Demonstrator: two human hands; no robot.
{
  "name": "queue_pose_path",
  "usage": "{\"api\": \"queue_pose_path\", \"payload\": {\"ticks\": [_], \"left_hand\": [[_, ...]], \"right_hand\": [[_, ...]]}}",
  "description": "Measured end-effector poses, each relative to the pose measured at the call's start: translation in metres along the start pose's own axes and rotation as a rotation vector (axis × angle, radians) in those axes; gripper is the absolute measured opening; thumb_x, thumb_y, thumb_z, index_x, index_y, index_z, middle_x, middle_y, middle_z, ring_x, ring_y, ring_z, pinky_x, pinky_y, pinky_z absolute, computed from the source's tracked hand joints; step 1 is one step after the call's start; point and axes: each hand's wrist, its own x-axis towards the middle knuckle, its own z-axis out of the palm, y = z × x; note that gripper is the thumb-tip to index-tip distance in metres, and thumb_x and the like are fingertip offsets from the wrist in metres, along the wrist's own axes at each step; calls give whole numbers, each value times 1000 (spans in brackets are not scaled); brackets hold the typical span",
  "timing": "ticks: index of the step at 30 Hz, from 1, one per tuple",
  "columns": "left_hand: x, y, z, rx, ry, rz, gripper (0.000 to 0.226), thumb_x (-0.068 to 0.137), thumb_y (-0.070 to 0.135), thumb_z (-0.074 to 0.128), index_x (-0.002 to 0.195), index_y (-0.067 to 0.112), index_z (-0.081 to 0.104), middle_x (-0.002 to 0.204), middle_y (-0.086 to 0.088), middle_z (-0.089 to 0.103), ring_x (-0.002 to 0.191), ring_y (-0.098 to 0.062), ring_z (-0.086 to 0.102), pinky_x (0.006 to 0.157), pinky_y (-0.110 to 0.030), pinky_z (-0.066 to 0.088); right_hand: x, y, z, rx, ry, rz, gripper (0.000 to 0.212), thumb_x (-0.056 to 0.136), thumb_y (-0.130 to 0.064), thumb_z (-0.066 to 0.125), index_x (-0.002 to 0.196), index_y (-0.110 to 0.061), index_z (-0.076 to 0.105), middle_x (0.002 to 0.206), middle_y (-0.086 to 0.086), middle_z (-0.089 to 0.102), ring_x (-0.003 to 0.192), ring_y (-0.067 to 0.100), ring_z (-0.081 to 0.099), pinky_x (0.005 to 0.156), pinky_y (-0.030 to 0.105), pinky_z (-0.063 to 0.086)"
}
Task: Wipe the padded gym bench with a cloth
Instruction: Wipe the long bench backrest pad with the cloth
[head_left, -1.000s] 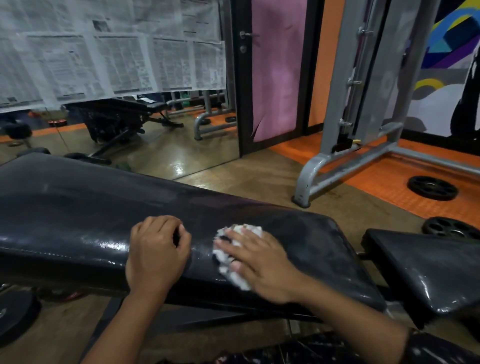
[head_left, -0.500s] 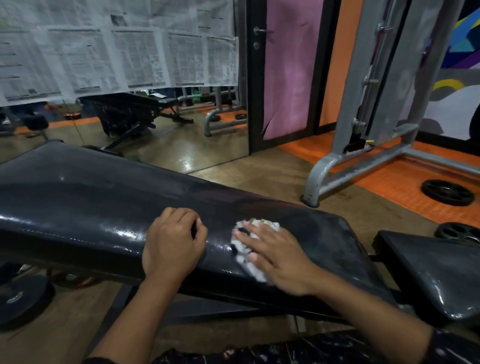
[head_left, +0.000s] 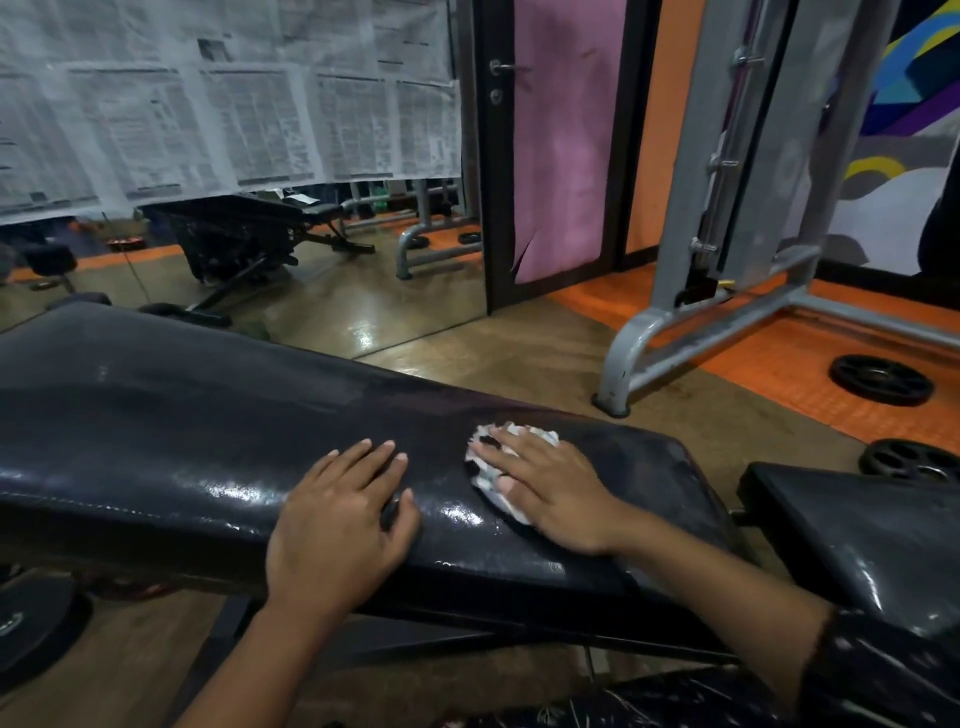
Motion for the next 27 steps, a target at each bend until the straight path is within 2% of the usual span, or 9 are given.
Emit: {"api": "queue_pose_path", "payload": {"ticks": [2, 6, 11, 14, 17, 19, 21, 25, 27], "left_hand": [[0, 1, 0, 3, 5, -2, 46, 86, 41, 43, 113, 18, 70, 122, 0, 66, 120, -17, 58, 103, -37, 43], [0, 3, -2, 7, -8, -12, 45, 86, 42, 43, 114, 18, 70, 123, 0, 66, 120, -16, 57, 105, -36, 41], [1, 4, -5, 2, -16, -17, 45, 84, 42, 45, 111, 17, 71, 119, 0, 68, 116, -17, 59, 101, -37, 44], [6, 5, -8, 26, -11, -10, 43, 81, 41, 47, 108, 18, 71, 115, 2, 68, 110, -17, 59, 95, -35, 45], [12, 17, -7, 41, 10, -59, 39, 76, 40, 46, 97, 18, 70, 105, 2, 67, 98, -21, 58, 87, -38, 44], [13, 26, -3, 21, 29, -133, 36, 76, 39, 47, 93, 16, 69, 101, 0, 66, 97, -22, 56, 88, -39, 42], [14, 32, 0, -42, 82, -191, 35, 77, 37, 47, 90, 14, 70, 99, -1, 67, 96, -23, 55, 88, -39, 41], [10, 30, 3, -67, 137, -176, 35, 78, 36, 47, 91, 14, 71, 99, -1, 68, 95, -22, 57, 88, -39, 42], [9, 29, 4, -72, 131, -166, 37, 79, 37, 46, 93, 14, 71, 100, -1, 68, 96, -22, 57, 88, -39, 43]], "right_hand": [[10, 36, -3, 3, 15, 78, 70, 83, -75, -5, 144, -53, 20, 159, -15, 19, 147, 12, 16, 119, 41, 14], [61, 65, -14, 59, -52, 438, 66, 85, -72, 9, 145, -50, 23, 158, -19, 19, 146, 16, 21, 118, 48, 15], [41, -22, -2, -2, -32, 161, 52, 95, -57, 13, 146, -50, 19, 160, -16, 11, 148, 18, 9, 117, 51, 9], [-7, -25, 4, 28, -1, 0, 59, 87, -67, 4, 145, -55, 14, 160, -20, 9, 148, 10, 4, 117, 45, 7], [6, 28, -1, 10, 38, 145, 68, 83, -76, 1, 144, -52, 22, 158, -21, 16, 148, 10, 14, 119, 42, 12], [37, 45, -9, 26, -2, 341, 57, 92, -64, 12, 145, -48, 27, 158, -20, 18, 147, 15, 20, 117, 46, 15], [60, 37, -9, -4, -38, 402, 53, 94, -56, 15, 146, -48, 23, 159, -21, 15, 147, 18, 19, 116, 49, 16], [28, -22, 2, 3, -9, 123, 55, 91, -58, 10, 145, -51, 19, 160, -18, 11, 148, 18, 8, 116, 51, 7], [-14, -31, 4, 68, 5, -49, 52, 91, -59, 11, 143, -58, 13, 160, -21, 9, 149, 13, 4, 116, 44, 4]]}}
